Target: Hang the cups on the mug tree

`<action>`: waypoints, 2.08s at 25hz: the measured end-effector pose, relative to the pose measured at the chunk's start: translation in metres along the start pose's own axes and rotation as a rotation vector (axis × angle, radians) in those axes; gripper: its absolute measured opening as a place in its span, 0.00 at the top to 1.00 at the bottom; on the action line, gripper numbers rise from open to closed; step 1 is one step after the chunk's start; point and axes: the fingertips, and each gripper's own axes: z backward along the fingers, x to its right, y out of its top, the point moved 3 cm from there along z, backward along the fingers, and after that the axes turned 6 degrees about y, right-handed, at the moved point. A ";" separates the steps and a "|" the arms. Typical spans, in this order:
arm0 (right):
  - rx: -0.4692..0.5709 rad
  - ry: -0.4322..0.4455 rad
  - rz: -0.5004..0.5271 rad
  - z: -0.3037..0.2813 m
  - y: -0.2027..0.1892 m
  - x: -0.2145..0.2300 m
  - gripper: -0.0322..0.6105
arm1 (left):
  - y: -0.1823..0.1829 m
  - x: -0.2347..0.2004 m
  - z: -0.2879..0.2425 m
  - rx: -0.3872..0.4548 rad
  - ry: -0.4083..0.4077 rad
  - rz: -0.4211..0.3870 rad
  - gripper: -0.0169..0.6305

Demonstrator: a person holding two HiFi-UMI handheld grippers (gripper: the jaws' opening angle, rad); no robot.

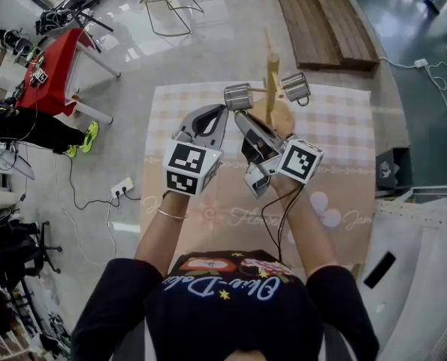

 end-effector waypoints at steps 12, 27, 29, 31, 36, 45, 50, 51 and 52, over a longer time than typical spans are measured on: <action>0.042 0.016 -0.056 0.002 0.000 0.001 0.87 | 0.004 0.002 0.000 0.013 -0.003 -0.009 0.96; 0.097 0.049 -0.141 0.005 0.001 0.005 0.87 | 0.007 0.005 -0.003 0.022 -0.005 -0.021 0.96; 0.107 0.050 -0.157 0.006 0.000 0.006 0.87 | 0.007 0.006 -0.003 0.024 -0.006 -0.022 0.96; 0.117 0.053 -0.169 0.007 0.001 0.007 0.87 | 0.008 0.006 -0.004 0.026 -0.008 -0.023 0.96; 0.136 0.058 -0.198 0.008 0.001 0.009 0.87 | 0.008 0.008 -0.005 0.024 -0.014 -0.027 0.96; 0.170 0.067 -0.252 0.009 0.000 0.010 0.87 | 0.011 0.011 -0.005 0.025 -0.015 -0.036 0.96; 0.193 0.079 -0.297 0.007 -0.002 0.011 0.87 | 0.013 0.009 -0.004 0.029 -0.019 -0.037 0.96; 0.197 0.081 -0.304 0.007 -0.002 0.012 0.87 | 0.013 0.008 -0.004 0.029 -0.020 -0.037 0.96; 0.202 0.083 -0.311 0.007 -0.002 0.012 0.87 | 0.013 0.009 -0.004 0.030 -0.022 -0.039 0.96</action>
